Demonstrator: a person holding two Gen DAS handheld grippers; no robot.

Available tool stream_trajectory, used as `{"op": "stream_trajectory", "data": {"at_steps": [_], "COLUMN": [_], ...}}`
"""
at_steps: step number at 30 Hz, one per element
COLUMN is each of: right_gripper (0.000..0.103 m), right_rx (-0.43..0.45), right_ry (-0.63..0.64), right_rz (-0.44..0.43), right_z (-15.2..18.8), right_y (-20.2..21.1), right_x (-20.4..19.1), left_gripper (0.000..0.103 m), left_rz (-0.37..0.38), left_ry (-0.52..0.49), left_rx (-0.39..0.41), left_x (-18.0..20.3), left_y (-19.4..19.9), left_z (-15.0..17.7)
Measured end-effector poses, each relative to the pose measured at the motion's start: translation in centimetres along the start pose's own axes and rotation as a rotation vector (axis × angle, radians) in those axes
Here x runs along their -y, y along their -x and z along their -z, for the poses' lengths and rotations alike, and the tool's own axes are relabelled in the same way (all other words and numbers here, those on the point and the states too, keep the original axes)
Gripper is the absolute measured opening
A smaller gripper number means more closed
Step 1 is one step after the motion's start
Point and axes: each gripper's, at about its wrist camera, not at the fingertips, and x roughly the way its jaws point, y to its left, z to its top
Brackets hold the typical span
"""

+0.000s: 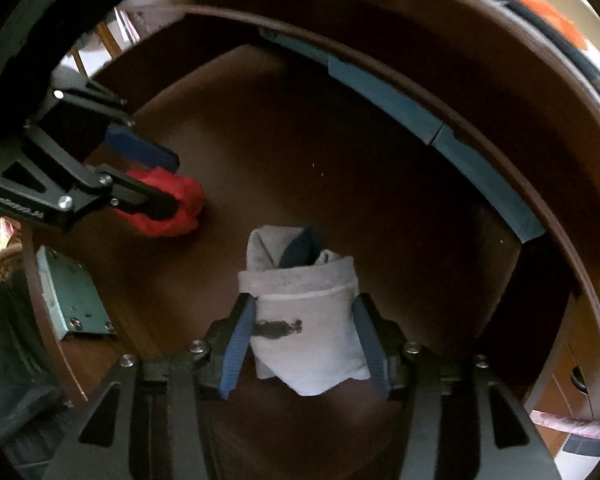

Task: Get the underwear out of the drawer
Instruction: 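Lift both held socks out of the drawer and carry them toward the tray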

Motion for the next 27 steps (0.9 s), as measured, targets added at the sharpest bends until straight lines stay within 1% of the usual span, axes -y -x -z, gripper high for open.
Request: {"op": "stream_trajectory", "data": {"at_steps": [2,6,9,11,12,13,14,15,19,22,25,27], "right_gripper": [0.054,0.054,0.054,0.053,0.048,0.044,0.038,0.035,0.029,0.023,0.018,0.015], "right_rx": [-0.019,-0.045,-0.064,-0.073,-0.075,-0.077,-0.076,-0.074,-0.053,-0.025,0.01,0.035], "right_ry": [-0.006,-0.015,-0.009,-0.01,-0.012,-0.011,-0.009,-0.008,-0.009,-0.005,-0.004,-0.004], "right_rz": [0.007,0.011,0.016,0.007,0.005,0.002,-0.005,-0.01,-0.014,0.002,0.012,0.007], "right_z": [-0.3,-1.1,-1.4,-1.7,-2.0,-2.4,-2.5,-2.5,-2.6,-2.3,-2.4,-2.4], "right_y": [-0.3,-1.1,-1.6,-1.8,-2.1,-2.1,-2.1,-2.0,-2.0,-1.8,-1.3,-1.0], "right_x": [-0.1,0.0,-0.4,-0.4,-0.8,-0.4,-0.4,-0.2,-0.6,-0.9,-1.2,-1.1], "left_gripper": [0.041,0.042,0.042,0.041,0.041,0.038,0.036,0.035,0.025,0.02,0.017,0.017], "left_rz": [-0.014,-0.028,-0.054,-0.055,-0.053,-0.047,-0.045,-0.044,-0.041,-0.051,-0.059,-0.057], "left_ry": [-0.018,-0.044,-0.073,-0.076,-0.073,-0.07,-0.069,-0.069,-0.074,-0.086,-0.097,-0.094], "left_rx": [-0.023,-0.059,-0.067,-0.064,-0.061,-0.054,-0.05,-0.044,-0.016,0.007,0.041,0.077], "left_x": [0.3,0.9,1.5,1.6,1.5,1.5,1.6,1.6,1.7,2.0,2.3,2.3], "left_y": [-0.3,-1.2,-1.5,-1.5,-1.4,-1.4,-1.4,-1.3,-0.9,-0.6,-0.2,0.5], "left_z": [0.0,-0.3,-0.3,-0.3,-0.3,-0.2,-0.2,-0.3,0.0,0.2,0.4,0.5]}}
